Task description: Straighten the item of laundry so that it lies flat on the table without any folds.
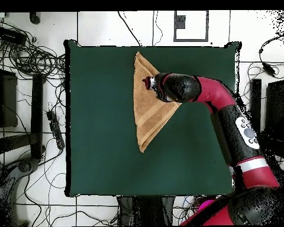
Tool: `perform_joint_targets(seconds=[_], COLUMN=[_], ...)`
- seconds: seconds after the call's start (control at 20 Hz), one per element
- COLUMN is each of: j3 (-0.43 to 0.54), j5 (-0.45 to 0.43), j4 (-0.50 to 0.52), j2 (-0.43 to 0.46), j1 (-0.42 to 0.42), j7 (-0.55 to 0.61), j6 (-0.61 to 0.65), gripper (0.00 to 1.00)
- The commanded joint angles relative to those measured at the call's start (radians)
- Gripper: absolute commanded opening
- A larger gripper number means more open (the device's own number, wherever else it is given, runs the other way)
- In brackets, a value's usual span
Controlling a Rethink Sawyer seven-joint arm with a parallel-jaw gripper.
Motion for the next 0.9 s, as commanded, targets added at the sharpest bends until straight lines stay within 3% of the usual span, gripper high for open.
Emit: perform_joint_targets(seconds=[0.05, 0.4, 0.9], j3=[-0.024, -0.059, -0.086], j5=[-0.004, -0.021, -0.082], j4=[-0.036, -0.044, -0.105], j2=[-0.013, -0.015, -0.039], j1=[0.056, 0.076, 0.113], j7=[-0.238, -0.220, -0.188], j6=[0.136, 0.178, 0.117], gripper=[1.00, 1.00, 1.00])
